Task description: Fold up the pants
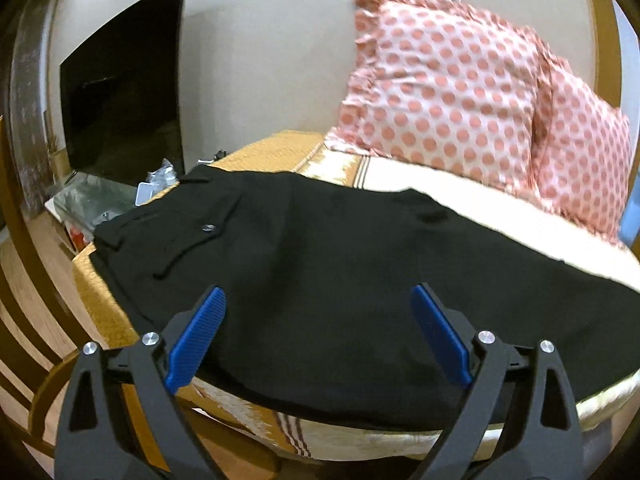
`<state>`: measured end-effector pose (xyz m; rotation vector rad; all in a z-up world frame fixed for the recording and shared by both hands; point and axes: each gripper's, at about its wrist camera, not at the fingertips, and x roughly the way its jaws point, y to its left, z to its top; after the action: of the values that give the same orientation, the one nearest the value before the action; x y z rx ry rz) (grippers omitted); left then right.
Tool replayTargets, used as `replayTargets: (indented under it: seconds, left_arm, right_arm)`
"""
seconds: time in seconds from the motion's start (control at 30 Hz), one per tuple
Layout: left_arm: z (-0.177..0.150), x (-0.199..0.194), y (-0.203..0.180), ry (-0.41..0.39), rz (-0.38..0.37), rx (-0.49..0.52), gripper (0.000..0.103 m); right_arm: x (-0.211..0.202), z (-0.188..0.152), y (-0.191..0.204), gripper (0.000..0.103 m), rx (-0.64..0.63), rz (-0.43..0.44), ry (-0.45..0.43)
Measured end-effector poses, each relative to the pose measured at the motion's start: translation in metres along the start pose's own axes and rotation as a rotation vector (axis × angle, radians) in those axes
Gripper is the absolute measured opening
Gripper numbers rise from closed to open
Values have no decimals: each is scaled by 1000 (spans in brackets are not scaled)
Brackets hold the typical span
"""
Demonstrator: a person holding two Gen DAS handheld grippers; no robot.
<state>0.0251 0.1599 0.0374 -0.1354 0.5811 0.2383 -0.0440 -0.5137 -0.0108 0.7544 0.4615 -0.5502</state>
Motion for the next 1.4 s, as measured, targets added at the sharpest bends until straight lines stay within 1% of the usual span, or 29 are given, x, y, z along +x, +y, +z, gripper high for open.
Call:
replayTargets:
  seconds: [0.07,0.1,0.13,0.2,0.33,0.37,0.43,0.53,0.6,0.7,0.77,0.8,0.83,0.87,0.9,0.93,1.0,1.03,1.1,1.13,1.17,1.2,1.23,1.3,1.33,1.4]
  left_arm:
    - [-2,3,-4,4,-1,14,94]
    - [-3,5,-4,5,-3,19,95]
    - [-4,6,-5,7,-6,23,95]
    - [-5,8,-6,13,-15,25,95]
    - [-9,13,-8,36,-29,25,96]
    - [-10,15,-8,41,-32,23,96]
    - [-14,19,-7,54,-38,17,98]
    - [-19,24,-8,66,-46,15,100]
    - [-21,24,-10,58,-40,27,101]
    - [-24,25,-13,49,-27,43,101]
    - [-25,26,-14,43,-24,46,101]
    - [-25,26,-13,44,-25,46,101]
    - [-26,25,-14,40,-25,45,101]
    - [-27,26,-13,38,-26,44,101]
    - [-26,26,-13,36,-28,43,101]
    - [-27,26,-13,34,-29,40,101]
    - [-26,25,-13,31,-28,34,101]
    - [-26,25,-13,29,-27,32,101]
    - [-27,25,-14,26,-26,28,101]
    - [-27,25,-14,25,-26,27,101]
    - [-27,25,-14,24,-27,27,101]
    - [-27,25,-13,24,-29,26,101]
    - [-27,24,-12,24,-34,24,101]
    - [-27,23,-10,23,-48,22,101]
    - [-28,21,-10,22,-53,22,101]
    - [-28,21,-10,20,-60,25,101]
  right_arm:
    - [0,-6,7,41,-47,12,-2]
    - [1,-10,10,35,-66,34,11]
    - [3,-13,13,32,-82,45,20]
    - [2,-17,17,30,-109,25,-6]
    - [6,-14,10,18,-60,27,-32]
    - [7,-14,9,17,-56,31,-32]
    - [9,-13,9,9,-52,46,-20]
    - [6,-12,8,7,-27,90,-19]
    - [1,-9,14,7,-25,136,-22]
    - [-14,-3,47,6,-82,237,-40]
    - [-27,-4,89,6,-148,348,-39]
    - [-30,-5,102,6,-169,384,-34]
    - [-36,-10,129,6,-209,457,-20]
    - [-40,-15,150,6,-241,512,-5]
    - [-45,-23,171,6,-278,568,14]
    - [-51,-38,204,6,-336,653,50]
    - [-58,-62,242,6,-405,764,111]
    - [-62,-88,271,6,-462,846,173]
    - [-63,-125,301,6,-539,919,265]
    - [-60,-159,319,6,-605,946,348]
    - [-55,-189,330,6,-668,941,425]
    - [-49,-210,336,6,-710,928,481]
    - [-37,-243,340,6,-761,896,574]
    - [-24,-271,339,6,-771,860,670]
    - [-20,-278,337,6,-758,856,696]
    - [-28,-273,342,6,-778,861,654]
